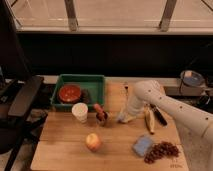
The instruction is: Wipe table surface with towel
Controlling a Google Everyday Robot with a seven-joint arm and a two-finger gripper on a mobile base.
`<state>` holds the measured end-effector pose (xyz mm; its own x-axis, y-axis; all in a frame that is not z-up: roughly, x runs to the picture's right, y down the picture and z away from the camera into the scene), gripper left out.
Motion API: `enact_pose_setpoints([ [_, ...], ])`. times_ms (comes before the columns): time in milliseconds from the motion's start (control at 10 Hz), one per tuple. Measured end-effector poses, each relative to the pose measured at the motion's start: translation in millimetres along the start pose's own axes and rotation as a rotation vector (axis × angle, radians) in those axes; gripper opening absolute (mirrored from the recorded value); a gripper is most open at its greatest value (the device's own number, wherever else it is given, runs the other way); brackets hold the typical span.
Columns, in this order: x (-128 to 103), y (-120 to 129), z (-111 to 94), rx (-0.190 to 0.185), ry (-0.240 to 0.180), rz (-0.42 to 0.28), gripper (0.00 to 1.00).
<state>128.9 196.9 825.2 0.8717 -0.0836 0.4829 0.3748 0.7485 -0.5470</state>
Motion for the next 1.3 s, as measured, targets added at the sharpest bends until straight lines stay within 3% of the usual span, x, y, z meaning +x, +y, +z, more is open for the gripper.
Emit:
enact_pose_setpoints([
  [300, 0.4, 61.3, -2.9, -0.011, 0.016, 0.048, 0.2],
  [600, 9.8, 78.5, -9.4, -0.006, 0.058, 0.059, 0.2],
  [700, 15.1, 76.0, -12.1, -0.001, 0.073, 0.06, 0.2],
  [1000, 39.9, 38.6, -19.6, 0.012, 0.116, 0.051, 0.2],
  [1300, 62.8, -30.9, -24.0, 0.031, 0.134, 0.014, 0.2],
])
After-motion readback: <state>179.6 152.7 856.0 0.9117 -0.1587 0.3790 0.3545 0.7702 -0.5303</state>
